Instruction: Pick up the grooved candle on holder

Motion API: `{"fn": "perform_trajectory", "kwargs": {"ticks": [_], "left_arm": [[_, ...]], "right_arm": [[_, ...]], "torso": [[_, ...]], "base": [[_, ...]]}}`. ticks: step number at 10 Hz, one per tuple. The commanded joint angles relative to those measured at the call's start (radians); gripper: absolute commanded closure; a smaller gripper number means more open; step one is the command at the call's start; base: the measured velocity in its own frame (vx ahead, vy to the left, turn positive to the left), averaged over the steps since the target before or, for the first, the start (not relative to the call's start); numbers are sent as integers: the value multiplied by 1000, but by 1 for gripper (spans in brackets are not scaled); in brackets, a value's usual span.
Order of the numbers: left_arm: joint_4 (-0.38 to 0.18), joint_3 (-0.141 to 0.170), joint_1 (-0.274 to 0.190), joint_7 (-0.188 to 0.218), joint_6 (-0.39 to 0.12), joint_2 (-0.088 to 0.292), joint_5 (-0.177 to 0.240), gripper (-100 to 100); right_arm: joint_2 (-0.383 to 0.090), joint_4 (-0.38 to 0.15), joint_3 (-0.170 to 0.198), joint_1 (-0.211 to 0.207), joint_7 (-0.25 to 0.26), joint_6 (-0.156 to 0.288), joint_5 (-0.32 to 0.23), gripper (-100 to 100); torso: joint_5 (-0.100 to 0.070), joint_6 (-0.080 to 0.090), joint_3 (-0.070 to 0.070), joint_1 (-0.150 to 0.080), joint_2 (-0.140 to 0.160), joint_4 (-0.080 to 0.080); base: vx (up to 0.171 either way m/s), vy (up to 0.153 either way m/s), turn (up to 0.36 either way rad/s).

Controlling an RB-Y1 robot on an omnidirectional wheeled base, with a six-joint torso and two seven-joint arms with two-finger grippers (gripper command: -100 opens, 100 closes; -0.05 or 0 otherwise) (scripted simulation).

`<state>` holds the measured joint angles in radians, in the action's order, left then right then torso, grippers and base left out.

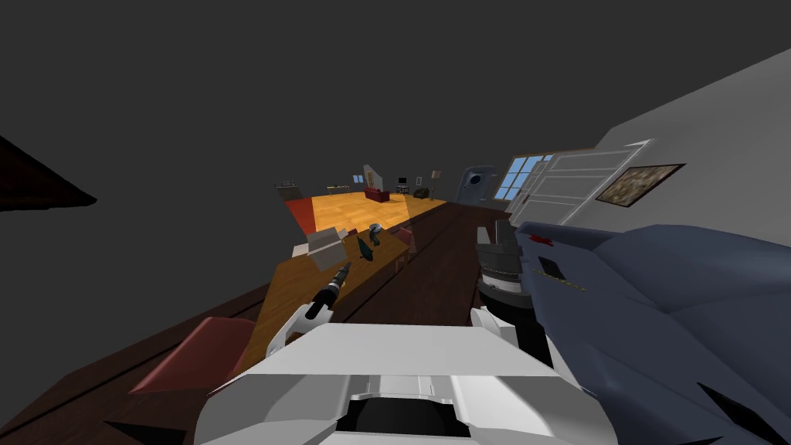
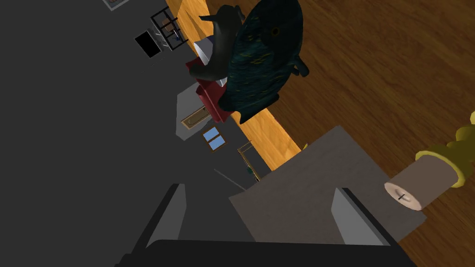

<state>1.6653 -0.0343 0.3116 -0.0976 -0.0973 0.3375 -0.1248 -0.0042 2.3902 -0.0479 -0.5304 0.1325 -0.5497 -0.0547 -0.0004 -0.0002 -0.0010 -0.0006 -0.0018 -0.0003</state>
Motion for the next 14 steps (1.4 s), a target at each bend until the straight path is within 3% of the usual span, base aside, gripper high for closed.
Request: {"fn": "perform_trajectory", "kwargs": {"ticks": [1,9,13,14], "left_arm": [[-43,-6,-13,-7,-41,9,-7,-100],[-239,-25,-61,-17,-199,60,-3,-100],[-294,-25,-67,-13,-241,65,12,-100],[-283,-28,-71,-13,-237,71,15,-100]], "right_arm": [[0,0,0,0,0,0,0,0],[0,0,0,0,0,0,0,0],[0,0,0,0,0,0,0,0],[0,0,0,0,0,0,0,0]], "torso": [[0,0,0,0,0,0],[1,0,1,3,1,0],[1,0,1,4,1,0],[1,0,1,6,1,0]], "base": [[29,-12,-69],[18,16,-71],[9,59,-70],[4,42,-20]]}}
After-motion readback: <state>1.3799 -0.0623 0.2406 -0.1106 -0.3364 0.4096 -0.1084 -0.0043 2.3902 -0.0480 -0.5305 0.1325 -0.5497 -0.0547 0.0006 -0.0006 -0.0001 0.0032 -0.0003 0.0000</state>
